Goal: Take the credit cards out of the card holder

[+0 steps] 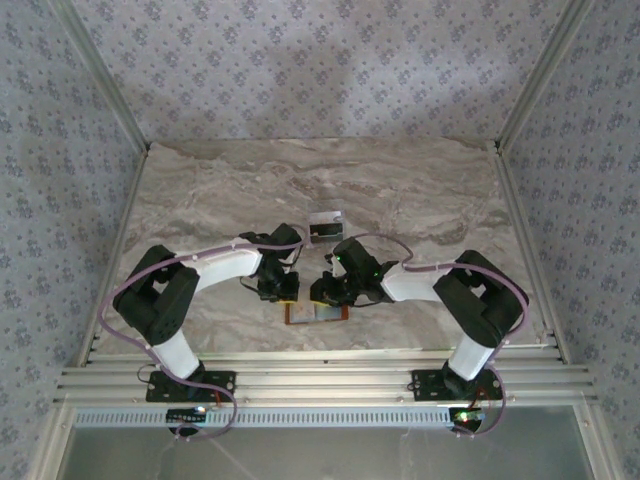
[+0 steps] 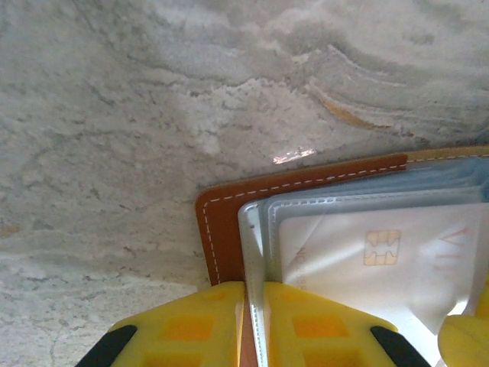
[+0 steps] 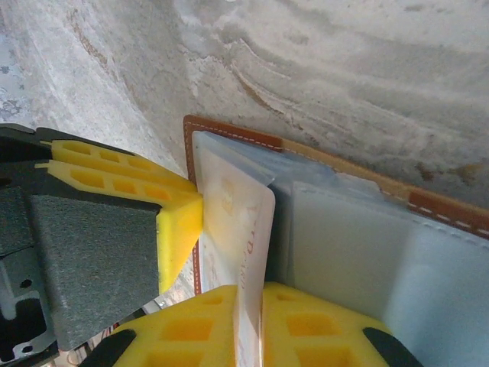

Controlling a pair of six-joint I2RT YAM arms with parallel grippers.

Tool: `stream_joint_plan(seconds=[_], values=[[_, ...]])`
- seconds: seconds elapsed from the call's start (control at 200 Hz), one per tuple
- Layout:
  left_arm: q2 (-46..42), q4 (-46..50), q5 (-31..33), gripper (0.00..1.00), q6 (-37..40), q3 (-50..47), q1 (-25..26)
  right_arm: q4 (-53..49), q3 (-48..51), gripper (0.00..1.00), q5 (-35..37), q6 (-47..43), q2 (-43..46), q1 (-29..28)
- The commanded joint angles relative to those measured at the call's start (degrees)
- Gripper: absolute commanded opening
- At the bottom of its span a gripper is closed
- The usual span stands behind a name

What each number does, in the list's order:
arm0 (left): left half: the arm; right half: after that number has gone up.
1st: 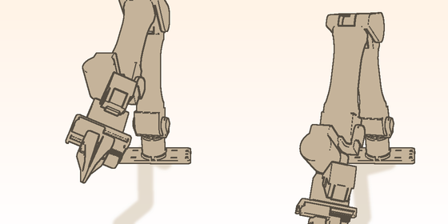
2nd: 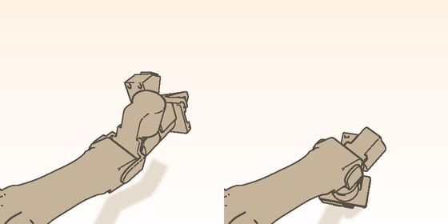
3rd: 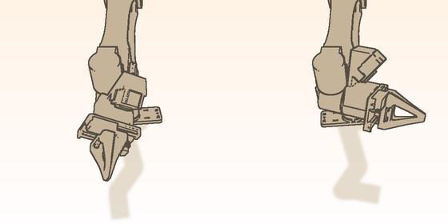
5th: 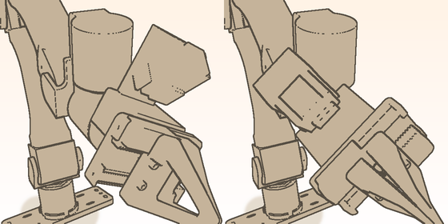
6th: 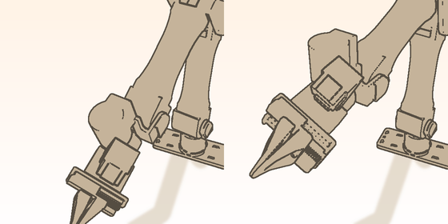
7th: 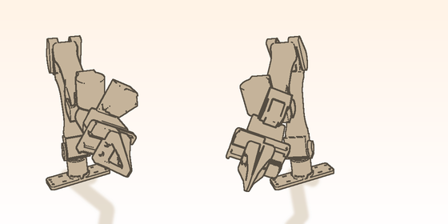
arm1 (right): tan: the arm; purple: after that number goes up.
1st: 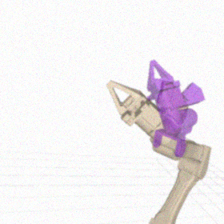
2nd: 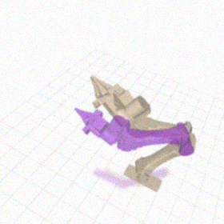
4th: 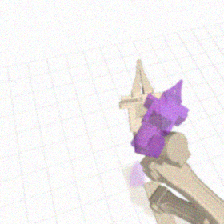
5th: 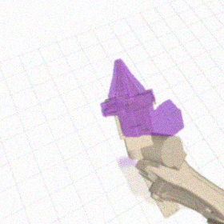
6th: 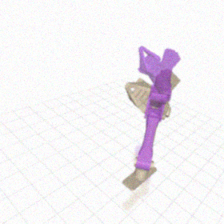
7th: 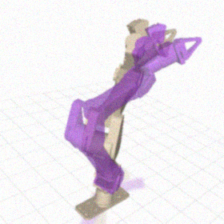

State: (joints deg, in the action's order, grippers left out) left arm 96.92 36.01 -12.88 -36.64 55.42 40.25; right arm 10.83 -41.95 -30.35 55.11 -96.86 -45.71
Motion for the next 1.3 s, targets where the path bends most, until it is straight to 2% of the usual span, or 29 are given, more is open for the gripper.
stream_joint_plan(seconds=[0.0,0.465,0.854,1.084,1.294], values=[[2.59,2.25,3.52,0.16,0.43,-1.10,0.10,4.55,0.49,0.15,-2.43,0.79,-0.87,-0.17],[3.14,2.57,4.66,0.16,1.13,-1.01,0.10,3.78,4.59,0.06,0.73,0.65,4.50,1.66],[2.74,2.55,4.55,0.16,0.81,-0.93,0.14,-2.90,4.80,0.08,4.34,-0.67,6.51,2.86],[-3.20,2.27,1.15,0.18,-0.10,0.39,0.16,-0.42,2.34,0.08,1.16,-0.61,1.76,0.85],[-5.54,-3.06,-6.49,0.19,-2.75,-1.40,0.19,2.13,1.78,0.08,0.71,0.89,-0.46,-0.01]])
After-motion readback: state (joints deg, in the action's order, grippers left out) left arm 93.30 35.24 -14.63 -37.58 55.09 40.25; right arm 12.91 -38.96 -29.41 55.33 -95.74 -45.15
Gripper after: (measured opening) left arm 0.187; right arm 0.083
